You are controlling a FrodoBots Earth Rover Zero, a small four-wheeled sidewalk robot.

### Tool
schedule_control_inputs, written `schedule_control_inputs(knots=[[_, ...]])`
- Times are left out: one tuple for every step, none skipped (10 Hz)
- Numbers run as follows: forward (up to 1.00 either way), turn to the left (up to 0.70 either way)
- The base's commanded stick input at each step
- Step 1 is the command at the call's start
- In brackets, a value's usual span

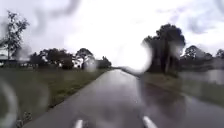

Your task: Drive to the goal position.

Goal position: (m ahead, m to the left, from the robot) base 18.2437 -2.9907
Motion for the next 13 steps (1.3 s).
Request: schedule_control_inputs(knots=[[0.85,0.0],[0.85,0.0],[0.85,0.0],[0.85,0.0],[0.85,0.0],[0.85,0.0],[0.85,0.0],[0.85,0.0],[0.85,0.0],[0.85,0.0],[0.85,0.0],[0.85,0.0],[0.85,0.0]])
